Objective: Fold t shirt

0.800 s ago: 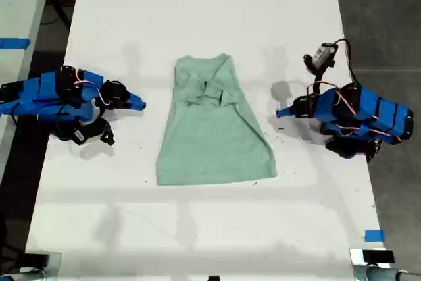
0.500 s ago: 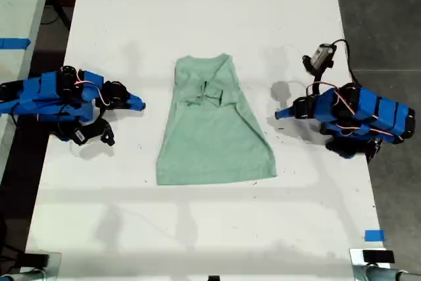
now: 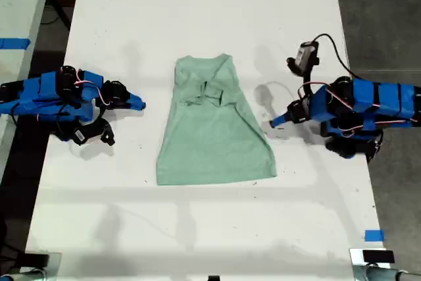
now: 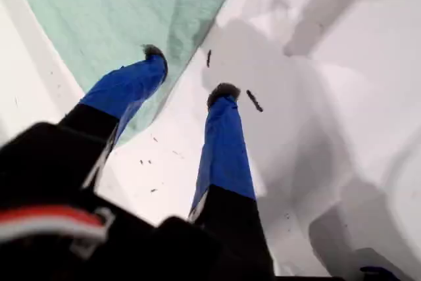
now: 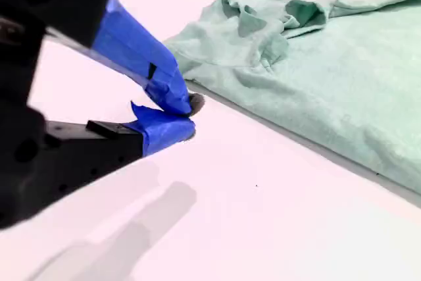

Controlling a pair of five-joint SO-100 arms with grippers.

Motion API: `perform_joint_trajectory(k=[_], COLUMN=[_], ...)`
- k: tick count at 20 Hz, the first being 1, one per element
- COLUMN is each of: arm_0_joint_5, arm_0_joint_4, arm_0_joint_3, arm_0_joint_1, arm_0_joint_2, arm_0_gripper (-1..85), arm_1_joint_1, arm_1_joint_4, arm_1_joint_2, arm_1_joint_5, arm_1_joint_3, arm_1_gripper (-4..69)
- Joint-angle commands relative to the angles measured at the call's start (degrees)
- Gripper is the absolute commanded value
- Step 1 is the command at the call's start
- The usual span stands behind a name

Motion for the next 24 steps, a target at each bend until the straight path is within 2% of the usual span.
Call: perform_joint_trajectory(k=[1,6,11,13,16,17,18,20,21,24], arm_0_joint_5=[0.3,-0.1,-0.2,-0.3,-0.4,-0.4,-0.4,-0.4,-0.4,-0.7], arm_0_joint_4=[-0.5,-0.4,-0.4,-0.3,-0.3,-0.3,-0.3,-0.2,-0.2,-0.2], arm_0_joint_3=[-1.0,-1.1,-1.1,-1.1,-1.1,-1.1,-1.1,-1.1,-1.1,-1.1], arm_0_joint_1=[-0.7,0.0,0.4,0.4,0.5,0.5,0.5,0.6,0.7,1.1], arm_0_joint_2=[0.2,0.2,0.2,0.2,0.2,0.2,0.3,0.3,0.3,0.3], arm_0_gripper=[0.0,0.0,0.0,0.0,0.0,0.0,0.0,0.0,0.0,0.0], arm_1_joint_1=[-5.7,-14.2,-16.0,-16.5,-16.8,-16.8,-16.6,-16.4,-16.7,-18.3], arm_1_joint_4=[-6.3,-17.6,-26.9,-28.3,-25.9,-26.3,-28.4,-34.6,-34.9,-26.7], arm_1_joint_2=[-9.8,-27.4,-39.8,-42.9,-42.8,-42.8,-42.4,-39.6,-37.7,-35.7], arm_1_joint_5=[0.4,4.0,4.5,4.5,4.1,4.5,4.9,4.1,3.6,2.4], arm_1_joint_3=[-4.7,-6.6,-8.0,-9.7,-12.3,-11.4,-8.9,-2.4,-1.1,-4.2], arm_1_gripper=[18.4,18.8,19.9,20.2,19.4,14.2,3.4,1.2,1.2,1.2])
